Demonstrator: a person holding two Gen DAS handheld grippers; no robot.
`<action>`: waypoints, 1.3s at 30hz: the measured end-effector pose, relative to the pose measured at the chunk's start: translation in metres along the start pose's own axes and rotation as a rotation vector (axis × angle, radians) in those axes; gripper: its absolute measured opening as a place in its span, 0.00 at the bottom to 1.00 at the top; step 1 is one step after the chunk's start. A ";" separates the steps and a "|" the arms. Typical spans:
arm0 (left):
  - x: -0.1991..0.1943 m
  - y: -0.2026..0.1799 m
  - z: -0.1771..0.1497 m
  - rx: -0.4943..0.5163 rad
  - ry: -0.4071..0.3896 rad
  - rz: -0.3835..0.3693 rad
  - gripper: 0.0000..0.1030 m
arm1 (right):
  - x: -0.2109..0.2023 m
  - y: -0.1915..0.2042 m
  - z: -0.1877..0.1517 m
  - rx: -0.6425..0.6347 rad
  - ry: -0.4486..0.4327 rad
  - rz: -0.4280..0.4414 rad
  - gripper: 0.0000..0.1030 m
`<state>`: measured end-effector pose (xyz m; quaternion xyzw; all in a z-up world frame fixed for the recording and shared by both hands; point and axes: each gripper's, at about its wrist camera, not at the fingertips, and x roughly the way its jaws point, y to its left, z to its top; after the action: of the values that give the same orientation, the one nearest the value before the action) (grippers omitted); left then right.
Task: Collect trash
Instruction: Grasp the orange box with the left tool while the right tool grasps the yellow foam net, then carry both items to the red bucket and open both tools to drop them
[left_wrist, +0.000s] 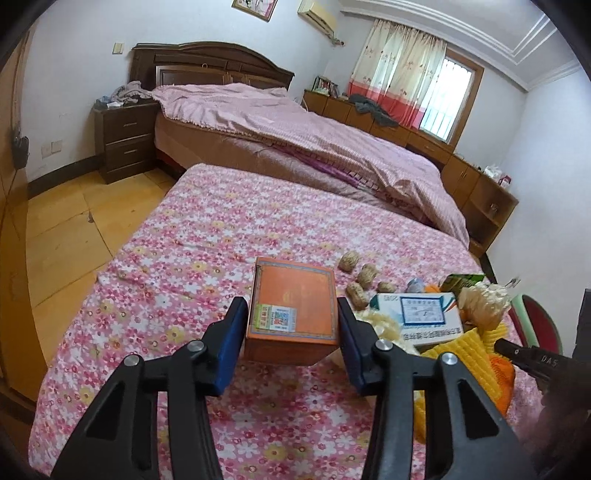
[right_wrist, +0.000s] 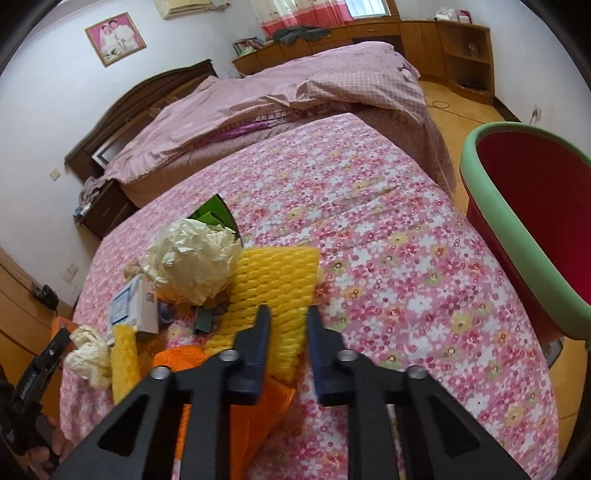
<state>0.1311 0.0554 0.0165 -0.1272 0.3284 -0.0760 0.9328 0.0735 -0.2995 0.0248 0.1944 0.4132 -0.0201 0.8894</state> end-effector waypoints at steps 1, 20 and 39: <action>-0.004 0.000 0.001 0.000 -0.007 -0.005 0.47 | -0.004 -0.001 -0.001 0.002 -0.011 0.002 0.09; -0.097 -0.072 0.004 0.091 -0.096 -0.133 0.47 | -0.119 -0.021 -0.009 0.032 -0.256 0.081 0.08; -0.059 -0.234 -0.010 0.261 0.093 -0.356 0.47 | -0.181 -0.145 -0.012 0.229 -0.382 -0.023 0.08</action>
<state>0.0657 -0.1565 0.1113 -0.0575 0.3306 -0.2871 0.8972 -0.0827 -0.4522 0.1044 0.2821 0.2345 -0.1134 0.9233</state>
